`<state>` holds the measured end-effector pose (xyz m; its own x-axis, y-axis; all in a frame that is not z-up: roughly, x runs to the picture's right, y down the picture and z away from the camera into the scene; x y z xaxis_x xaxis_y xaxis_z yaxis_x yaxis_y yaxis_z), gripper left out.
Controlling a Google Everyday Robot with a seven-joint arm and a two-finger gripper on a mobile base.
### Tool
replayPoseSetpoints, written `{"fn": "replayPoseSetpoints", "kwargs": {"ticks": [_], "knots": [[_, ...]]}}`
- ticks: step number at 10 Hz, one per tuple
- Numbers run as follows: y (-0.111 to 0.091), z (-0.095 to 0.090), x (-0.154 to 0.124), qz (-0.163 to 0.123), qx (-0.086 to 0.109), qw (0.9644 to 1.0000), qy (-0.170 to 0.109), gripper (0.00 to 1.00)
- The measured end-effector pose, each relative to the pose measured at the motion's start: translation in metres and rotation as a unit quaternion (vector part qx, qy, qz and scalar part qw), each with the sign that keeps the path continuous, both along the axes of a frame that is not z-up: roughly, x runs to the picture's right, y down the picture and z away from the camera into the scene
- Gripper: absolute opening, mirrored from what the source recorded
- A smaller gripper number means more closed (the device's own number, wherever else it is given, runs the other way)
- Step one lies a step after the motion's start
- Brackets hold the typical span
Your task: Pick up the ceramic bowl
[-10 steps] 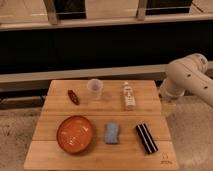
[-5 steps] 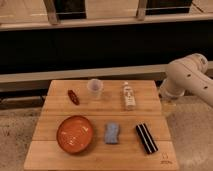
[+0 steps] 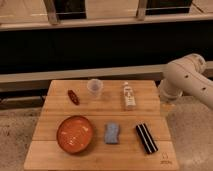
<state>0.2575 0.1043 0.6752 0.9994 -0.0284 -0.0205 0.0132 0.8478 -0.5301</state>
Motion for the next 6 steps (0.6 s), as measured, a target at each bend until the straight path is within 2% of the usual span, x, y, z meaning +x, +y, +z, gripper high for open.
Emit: {"fn": "replayPoseSetpoints", "kwargs": {"ticks": [2, 6], "knots": [[-0.001, -0.004, -0.028, -0.018, 0.003, 0.9997, -0.013, 0.8], [0.003, -0.011, -0.055, -0.06, 0.005, 0.9977, -0.033, 0.8]]}}
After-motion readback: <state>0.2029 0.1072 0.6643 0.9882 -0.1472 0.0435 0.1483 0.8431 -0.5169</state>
